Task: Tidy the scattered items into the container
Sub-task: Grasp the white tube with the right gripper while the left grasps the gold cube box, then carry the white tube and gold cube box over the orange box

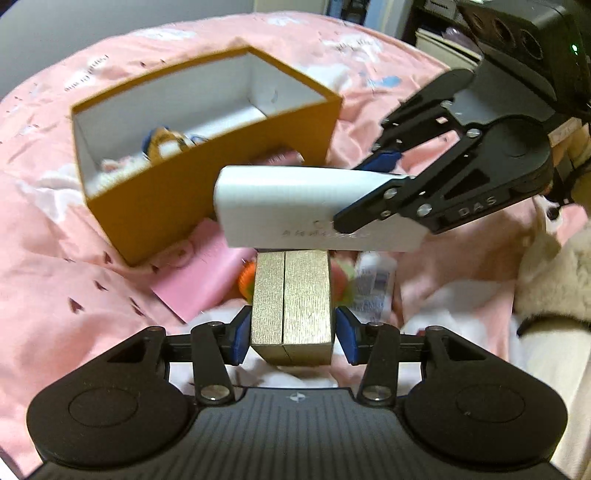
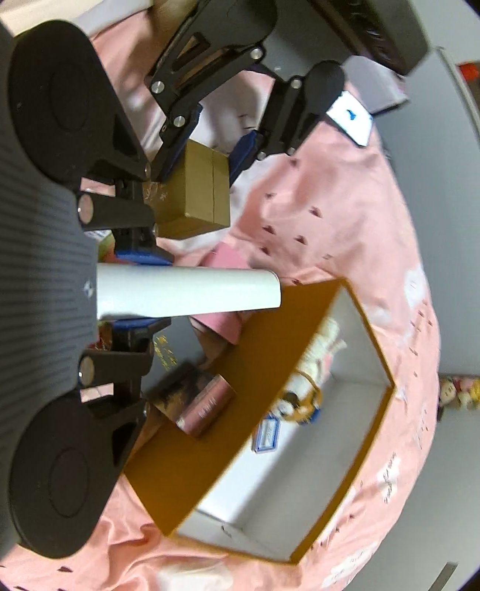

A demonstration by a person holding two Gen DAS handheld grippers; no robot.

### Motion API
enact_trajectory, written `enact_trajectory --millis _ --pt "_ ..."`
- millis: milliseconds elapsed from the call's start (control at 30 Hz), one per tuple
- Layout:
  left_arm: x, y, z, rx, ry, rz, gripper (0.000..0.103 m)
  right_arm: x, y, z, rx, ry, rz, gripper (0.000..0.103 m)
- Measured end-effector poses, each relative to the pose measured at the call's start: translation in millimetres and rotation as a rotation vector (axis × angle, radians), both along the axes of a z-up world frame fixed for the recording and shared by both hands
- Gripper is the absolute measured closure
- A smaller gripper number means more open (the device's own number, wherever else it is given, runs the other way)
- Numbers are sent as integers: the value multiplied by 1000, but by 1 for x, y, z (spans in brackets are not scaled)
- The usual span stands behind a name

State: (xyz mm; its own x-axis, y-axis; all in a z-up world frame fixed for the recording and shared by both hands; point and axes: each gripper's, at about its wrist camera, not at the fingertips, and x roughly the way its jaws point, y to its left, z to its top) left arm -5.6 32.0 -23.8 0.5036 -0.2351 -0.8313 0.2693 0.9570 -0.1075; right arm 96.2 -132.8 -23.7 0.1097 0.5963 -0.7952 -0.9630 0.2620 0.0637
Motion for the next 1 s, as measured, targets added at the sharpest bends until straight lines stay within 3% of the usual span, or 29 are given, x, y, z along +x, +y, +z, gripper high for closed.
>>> enact_trajectory --millis 333,633,800,1000 --pt "28 15 42 -2 -138 96 50 36 -11 43 116 -15 -176 72" --pt "68 25 73 -2 -210 180 50 96 4 64 165 -15 -374 72" --pt "101 29 68 -30 -230 225 50 134 18 59 179 18 -498 72" --pt "128 33 49 -53 -216 269 50 171 47 22 119 58 -621 72"
